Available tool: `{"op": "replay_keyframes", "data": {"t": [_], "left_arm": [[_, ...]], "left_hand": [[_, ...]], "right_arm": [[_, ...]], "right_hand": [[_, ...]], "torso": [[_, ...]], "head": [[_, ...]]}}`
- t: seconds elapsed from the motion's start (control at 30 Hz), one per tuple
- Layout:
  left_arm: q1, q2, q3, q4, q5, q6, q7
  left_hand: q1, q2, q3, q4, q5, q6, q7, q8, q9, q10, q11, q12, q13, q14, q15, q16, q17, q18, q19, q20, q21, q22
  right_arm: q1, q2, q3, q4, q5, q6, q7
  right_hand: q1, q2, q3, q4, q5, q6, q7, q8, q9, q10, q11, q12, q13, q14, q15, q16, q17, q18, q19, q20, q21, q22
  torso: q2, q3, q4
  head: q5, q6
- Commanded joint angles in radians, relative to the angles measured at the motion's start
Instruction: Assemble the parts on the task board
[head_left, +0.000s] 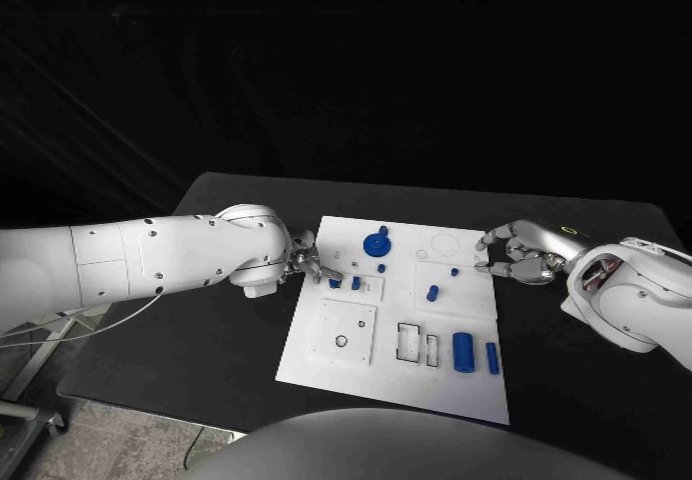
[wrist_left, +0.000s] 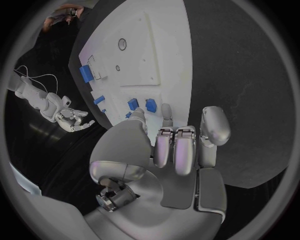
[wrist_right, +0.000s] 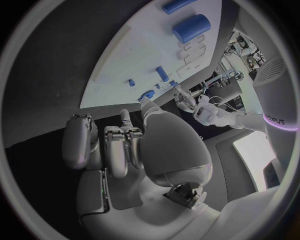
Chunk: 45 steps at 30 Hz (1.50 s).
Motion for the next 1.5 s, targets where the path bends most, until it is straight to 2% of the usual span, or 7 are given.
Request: {"op": "replay_keyframes", "data": {"t": [0.03, 0.37, 0.77, 1.0, 1.33, 1.5], "left_arm": [[-0.003, 0.004, 0.000, -0.003, -0.013, 0.044, -0.016], [-0.009, 0.018, 0.001, -0.018, -0.019, 0.067, -0.015], [-0.012, 0.032, 0.001, -0.029, 0.006, 0.067, 0.030], [-0.018, 0.039, 0.001, -0.042, 0.015, 0.076, 0.035], [-0.023, 0.042, 0.001, -0.051, 0.019, 0.083, 0.042], [-0.023, 0.043, 0.001, -0.052, 0.020, 0.092, 0.051]], "left_hand": [[-0.011, 0.003, -0.009, -0.001, -0.006, -0.007, 0.002, 0.004, -0.001, 0.058, 0.009, -0.002, 0.220, 0.107, 0.008, 0.002, 0.263, 0.006, -0.005, 0.003, -0.007, 0.114], [-0.004, 0.014, -0.028, -0.002, -0.004, -0.037, 0.012, 0.000, -0.006, 0.018, 0.018, -0.030, 0.187, 0.107, 0.016, 0.002, 0.263, 0.011, -0.023, 0.009, -0.033, 0.109], [0.037, 0.043, -0.056, -0.002, 0.054, -0.076, 0.031, -0.048, -0.081, -0.034, 0.034, -0.063, 0.148, 0.104, 0.031, 0.001, 0.260, 0.016, -0.041, 0.024, -0.063, 0.113], [0.058, 0.056, -0.063, -0.002, 0.090, -0.078, 0.035, -0.063, -0.117, -0.047, 0.039, -0.070, 0.139, 0.094, 0.036, -0.004, 0.250, 0.018, -0.051, 0.029, -0.077, 0.115], [0.066, 0.055, -0.067, -0.003, 0.092, -0.078, 0.037, -0.067, -0.130, -0.055, 0.040, -0.075, 0.134, 0.087, 0.037, -0.007, 0.244, 0.019, -0.056, 0.031, -0.085, 0.115], [0.132, 0.029, -0.071, -0.014, 0.100, -0.076, 0.037, -0.073, -0.156, -0.059, 0.039, -0.076, 0.133, 0.085, 0.038, -0.008, 0.242, 0.021, -0.059, 0.032, -0.092, 0.119]], "right_arm": [[-0.001, -0.001, 0.000, 0.002, -0.004, 0.008, 0.004], [-0.001, 0.000, 0.000, 0.002, -0.004, 0.014, 0.000], [-0.001, 0.000, 0.000, 0.003, -0.004, 0.022, -0.006], [-0.001, -0.002, 0.000, 0.005, -0.004, 0.024, -0.008], [-0.001, -0.005, 0.000, 0.006, -0.004, 0.026, -0.009], [-0.001, -0.005, 0.000, 0.006, -0.004, 0.024, -0.009]], "right_hand": [[0.010, 0.005, 0.000, -0.007, 0.006, 0.005, -0.001, -0.004, -0.001, 0.106, 0.006, 0.004, 0.263, 0.104, 0.007, 0.003, 0.263, 0.009, -0.005, -0.003, -0.003, 0.170], [0.010, 0.005, 0.000, -0.007, 0.006, 0.005, -0.001, -0.004, -0.001, 0.106, 0.006, 0.004, 0.263, 0.104, 0.007, 0.003, 0.263, 0.009, -0.005, -0.003, -0.003, 0.170], [0.020, 0.008, 0.006, -0.015, 0.013, 0.006, -0.001, -0.004, -0.004, 0.106, 0.006, 0.004, 0.263, 0.104, 0.007, 0.003, 0.263, 0.009, -0.005, -0.003, -0.004, 0.170], [0.035, 0.012, 0.016, -0.029, 0.041, 0.008, 0.000, -0.006, -0.010, 0.106, 0.007, 0.004, 0.263, 0.104, 0.007, 0.003, 0.263, 0.009, -0.005, -0.003, -0.005, 0.170], [0.040, 0.014, 0.020, -0.034, 0.053, 0.009, 0.000, -0.007, -0.012, 0.106, 0.007, 0.004, 0.263, 0.104, 0.007, 0.003, 0.263, 0.009, -0.005, -0.003, -0.006, 0.170], [0.042, 0.013, 0.021, -0.036, 0.055, 0.009, 0.001, -0.007, -0.013, 0.106, 0.007, 0.004, 0.263, 0.104, 0.007, 0.003, 0.263, 0.009, -0.005, -0.003, -0.005, 0.170]], "torso": [[0.000, 0.0006, -0.0005], [0.000, 0.0003, -0.0001], [-0.001, 0.0002, -0.0006], [-0.001, 0.0003, -0.0008], [-0.001, 0.0002, -0.0007], [-0.001, 0.0001, -0.0002]], "head": [[0.000, 0.000], [0.000, 0.000], [0.002, 0.000], [-0.001, 0.000], [-0.003, 0.000], [-0.004, 0.000]]}}
